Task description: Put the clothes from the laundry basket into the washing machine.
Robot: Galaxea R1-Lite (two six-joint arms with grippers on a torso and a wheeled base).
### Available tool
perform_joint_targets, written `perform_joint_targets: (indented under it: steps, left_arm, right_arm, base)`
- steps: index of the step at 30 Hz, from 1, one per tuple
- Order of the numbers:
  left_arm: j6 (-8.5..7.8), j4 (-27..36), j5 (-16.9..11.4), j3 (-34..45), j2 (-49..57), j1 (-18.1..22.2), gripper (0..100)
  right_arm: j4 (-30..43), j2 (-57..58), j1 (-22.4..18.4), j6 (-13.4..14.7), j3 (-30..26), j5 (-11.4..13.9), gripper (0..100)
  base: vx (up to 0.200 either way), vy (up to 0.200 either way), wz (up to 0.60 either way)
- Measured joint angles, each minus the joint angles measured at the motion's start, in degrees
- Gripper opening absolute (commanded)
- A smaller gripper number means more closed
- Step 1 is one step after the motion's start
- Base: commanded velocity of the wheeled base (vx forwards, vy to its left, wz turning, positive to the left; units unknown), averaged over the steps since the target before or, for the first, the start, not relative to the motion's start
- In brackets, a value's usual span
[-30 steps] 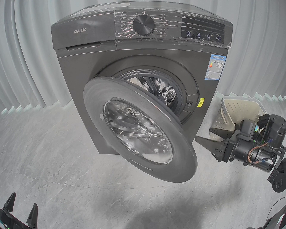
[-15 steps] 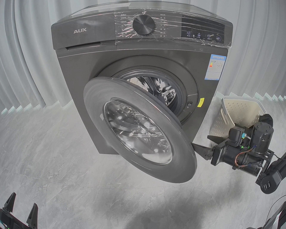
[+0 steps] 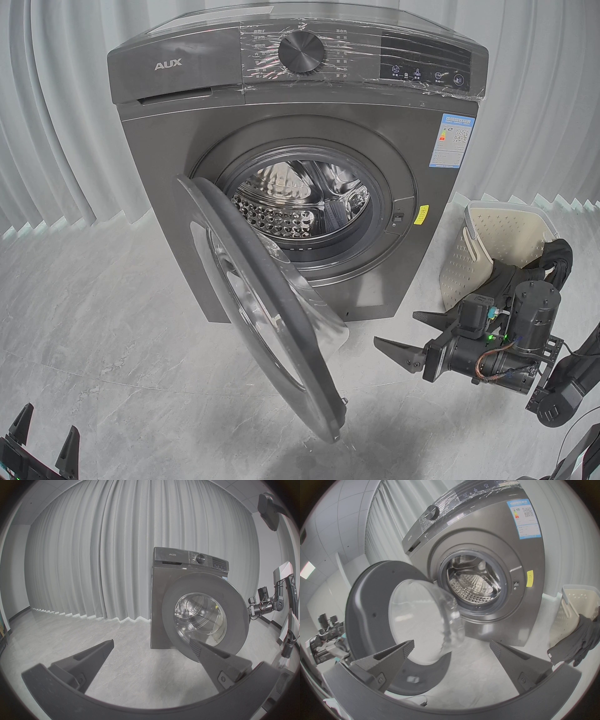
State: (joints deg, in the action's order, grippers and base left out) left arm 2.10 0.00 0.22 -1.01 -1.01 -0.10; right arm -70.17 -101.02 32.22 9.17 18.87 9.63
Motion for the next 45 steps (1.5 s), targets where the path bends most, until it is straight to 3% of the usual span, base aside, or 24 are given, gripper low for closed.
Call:
perform_joint_targets:
  steps: [3, 6, 15, 31, 39, 45]
  left_arm:
    - [0.00, 0.00, 0.02, 0.00, 0.00, 0.00, 100]
    - [0.01, 0.00, 0.00, 0.00, 0.00, 0.00, 100]
    - [0.01, 0.00, 0.00, 0.00, 0.00, 0.00, 100]
    - [0.06, 0.00, 0.02, 0.00, 0.00, 0.00, 100]
    - [0.04, 0.00, 0.02, 0.00, 0.00, 0.00, 100]
    - [0.06, 0.00, 0.02, 0.00, 0.00, 0.00, 100]
  right_arm:
    - [0.02, -1.37, -0.48, 0.07, 2.29, -4.52, 100]
    - [0.02, -3.89, -0.66, 0.18, 5.41, -7.42, 100]
    - [0.00, -14.91, -1.11, 0.05, 15.66, -12.31, 100]
    - [-2.67, -24.33, 5.97, 0.33, 19.63, -11.92, 100]
    - [-4.19, -25.16, 6.31, 0.40, 20.54, -10.52, 100]
    - [-3.46, -25.84, 6.34, 0.43, 23.19, -8.19, 100]
  base:
    - [0.000, 0.000, 0.00]
    - [0.000, 0.000, 0.00]
    - [0.000, 0.000, 0.00]
    - [0.000, 0.000, 0.00]
    - [0.000, 0.000, 0.00]
    - [-0.200, 0.000, 0.00]
